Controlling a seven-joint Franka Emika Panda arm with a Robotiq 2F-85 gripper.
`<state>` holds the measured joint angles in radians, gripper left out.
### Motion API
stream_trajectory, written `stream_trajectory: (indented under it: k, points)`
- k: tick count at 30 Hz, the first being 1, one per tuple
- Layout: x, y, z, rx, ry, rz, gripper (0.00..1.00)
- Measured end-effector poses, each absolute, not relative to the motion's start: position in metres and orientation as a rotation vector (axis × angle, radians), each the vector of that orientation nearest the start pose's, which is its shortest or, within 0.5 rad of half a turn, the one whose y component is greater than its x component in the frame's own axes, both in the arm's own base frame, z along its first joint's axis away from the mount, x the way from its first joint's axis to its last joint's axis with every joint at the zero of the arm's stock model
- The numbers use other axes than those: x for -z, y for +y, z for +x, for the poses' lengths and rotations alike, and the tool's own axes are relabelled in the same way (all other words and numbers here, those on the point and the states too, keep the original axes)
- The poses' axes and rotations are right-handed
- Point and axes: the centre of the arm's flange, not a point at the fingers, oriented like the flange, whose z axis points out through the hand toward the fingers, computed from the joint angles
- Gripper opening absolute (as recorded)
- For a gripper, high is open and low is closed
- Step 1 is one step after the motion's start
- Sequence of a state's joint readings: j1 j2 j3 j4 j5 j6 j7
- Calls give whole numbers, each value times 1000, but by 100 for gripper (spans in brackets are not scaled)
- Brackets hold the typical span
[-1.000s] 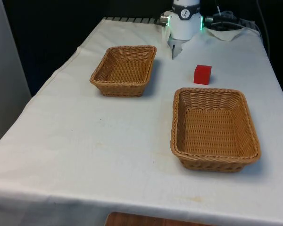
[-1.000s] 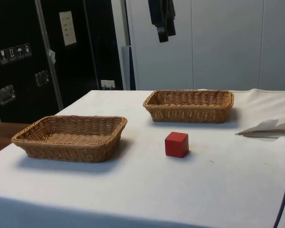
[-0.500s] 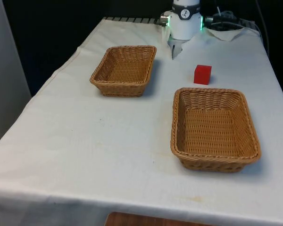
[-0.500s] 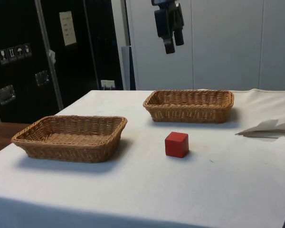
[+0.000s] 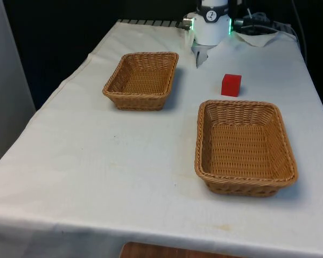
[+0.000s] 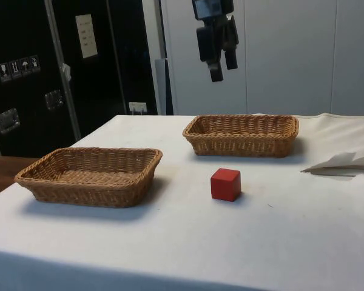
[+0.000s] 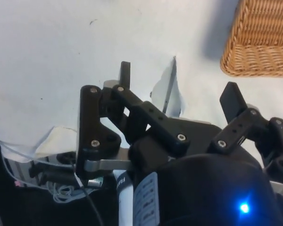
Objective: Pick up the red cube and place it into the right basket.
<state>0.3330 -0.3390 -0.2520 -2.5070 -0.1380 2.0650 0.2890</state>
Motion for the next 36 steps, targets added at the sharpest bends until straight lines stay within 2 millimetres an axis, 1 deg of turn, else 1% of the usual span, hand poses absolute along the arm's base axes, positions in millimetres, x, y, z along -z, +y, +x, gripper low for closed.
stream_trajectory:
  k: [5,7,11,12,17,20,22,26,31,36]
  points:
    - [-381,39,409,-125,202,-3179,100]
    - [-381,39,409,-125,202,-3179,100]
    - [-374,50,406,-96,208,-3176,100]
    - [-370,56,403,-84,208,-3176,100]
    - [-363,66,399,-57,209,-3168,100]
    - [-357,77,394,-29,208,-3160,100]
    - [-355,80,392,-23,206,-3158,100]
    - [-347,92,385,11,209,-3149,100]
    - [-338,100,378,34,214,-3142,100]
    - [-322,105,368,59,232,-3139,100]
